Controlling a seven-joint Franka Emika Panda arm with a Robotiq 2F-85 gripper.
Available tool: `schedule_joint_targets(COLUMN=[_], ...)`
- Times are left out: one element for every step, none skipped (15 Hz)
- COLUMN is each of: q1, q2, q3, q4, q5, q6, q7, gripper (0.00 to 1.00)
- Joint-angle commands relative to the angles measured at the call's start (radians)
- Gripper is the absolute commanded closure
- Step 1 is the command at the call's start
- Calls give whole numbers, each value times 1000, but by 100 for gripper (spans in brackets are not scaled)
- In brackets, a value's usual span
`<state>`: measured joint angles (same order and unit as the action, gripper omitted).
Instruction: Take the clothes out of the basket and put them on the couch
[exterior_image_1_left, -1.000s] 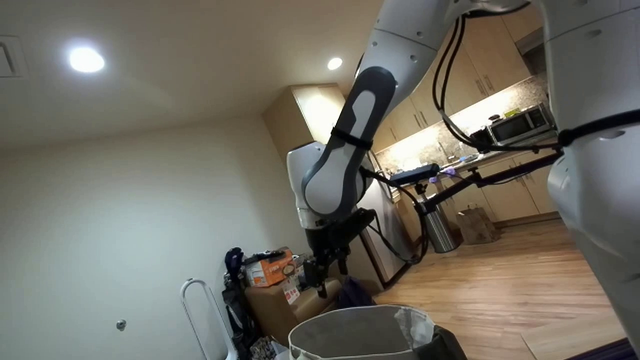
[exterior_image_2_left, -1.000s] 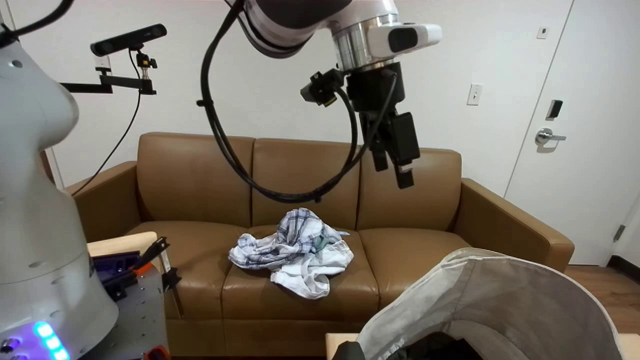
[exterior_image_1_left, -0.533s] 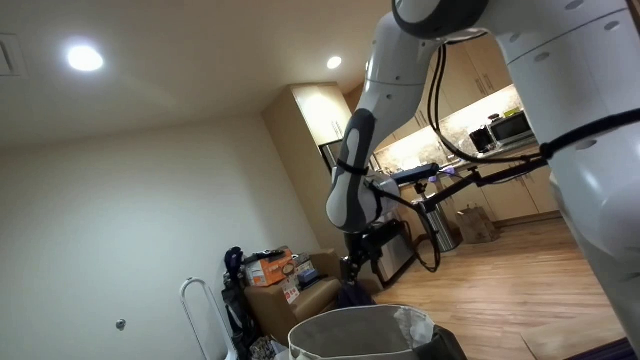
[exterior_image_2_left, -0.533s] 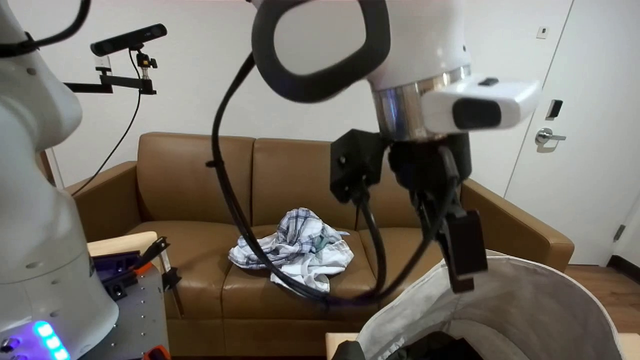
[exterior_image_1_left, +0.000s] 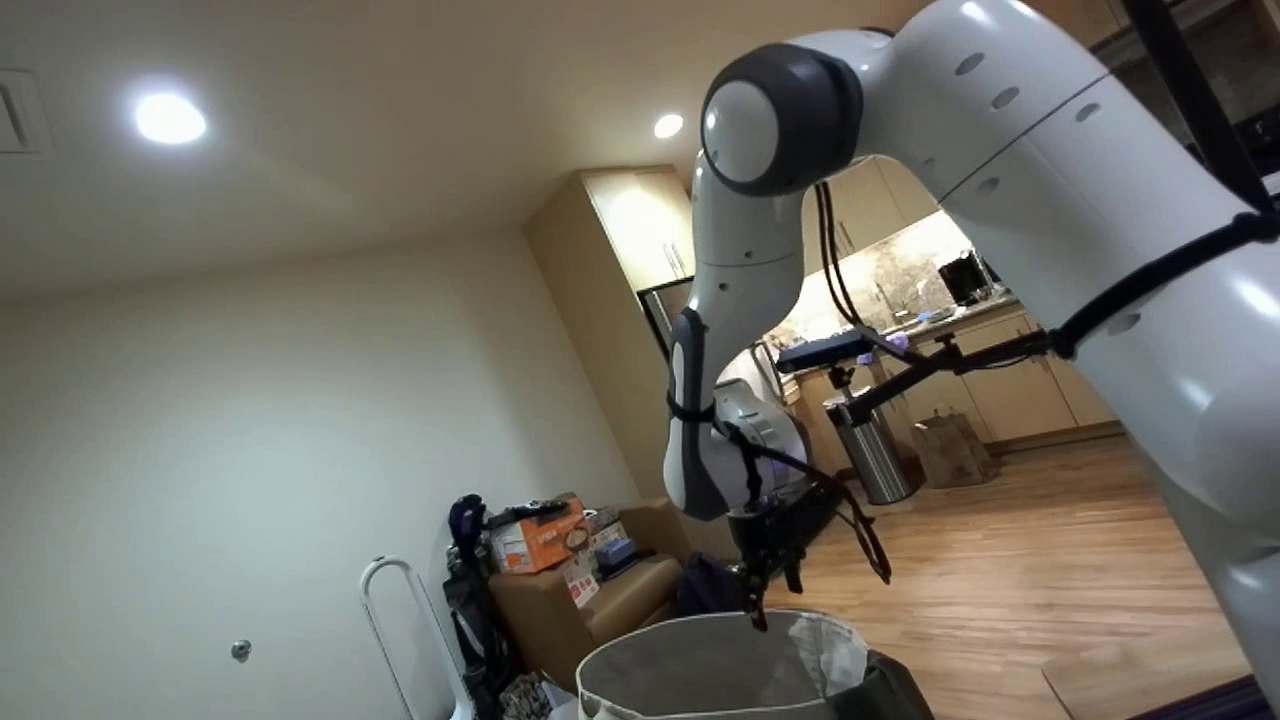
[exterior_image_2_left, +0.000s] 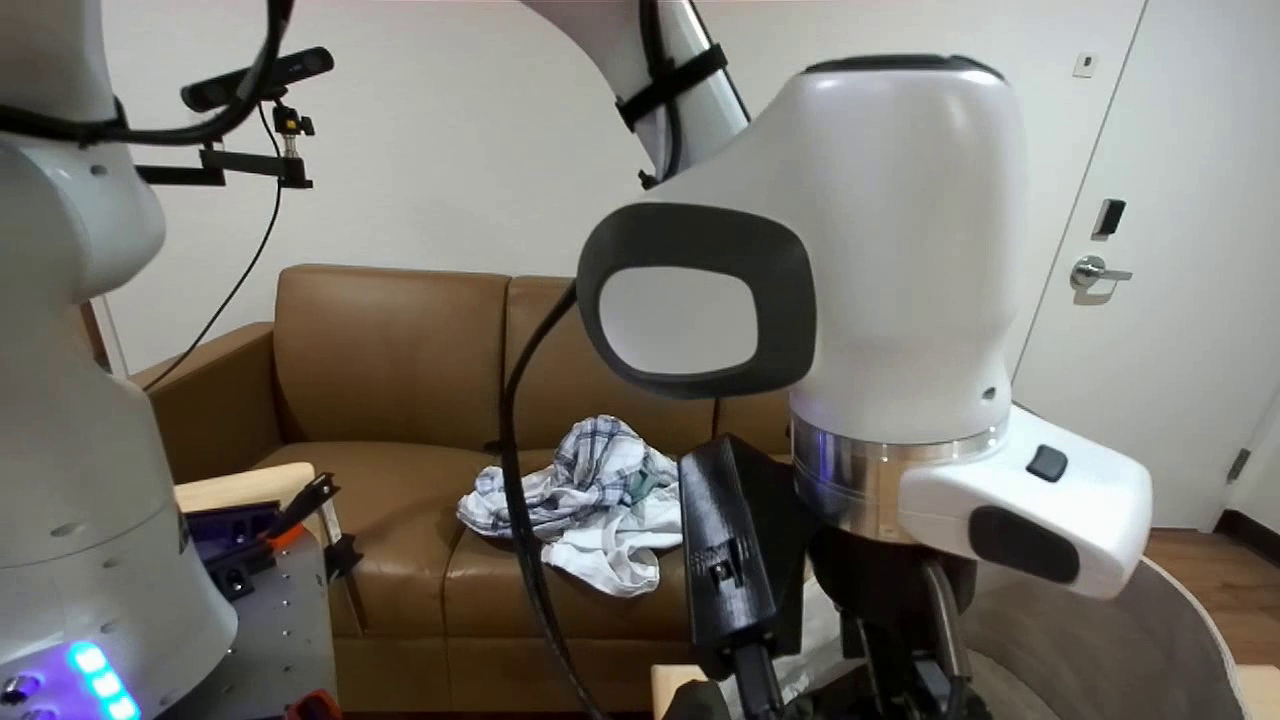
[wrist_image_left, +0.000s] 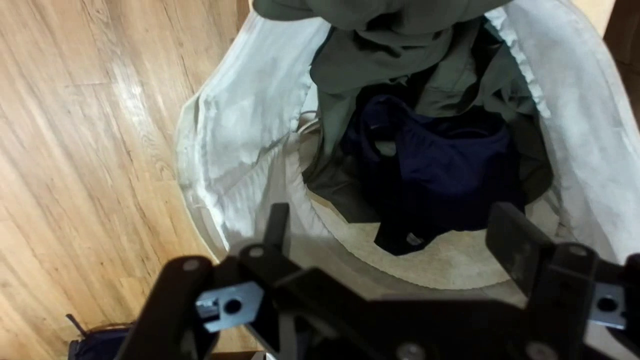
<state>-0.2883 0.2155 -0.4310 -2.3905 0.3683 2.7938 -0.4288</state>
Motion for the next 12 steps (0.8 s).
schedule_joint_targets(q1=[-1,-1,-1,-1,-1,1,-11,-16,-35,-43,-58,-141], q2=[14,21,22,22,22,38,87,103,157,193,249,278], q3=[0,0,0,0,0,-1,16,24,49,61,82,165], q4=[8,13,16,17,18,34,82,97,143,173,212,243], q5=[0,0,0,0,0,-8,14,24,61,73,94,41], q6=[0,0,0,0,0,-23,-61,-78,-98,-105,-84,-75], q7=[0,0,0,0,0,4,-3,-12,-37,-39,-49,-12], gripper=[0,0,0,0,0,0,0,0,0,0,0,0])
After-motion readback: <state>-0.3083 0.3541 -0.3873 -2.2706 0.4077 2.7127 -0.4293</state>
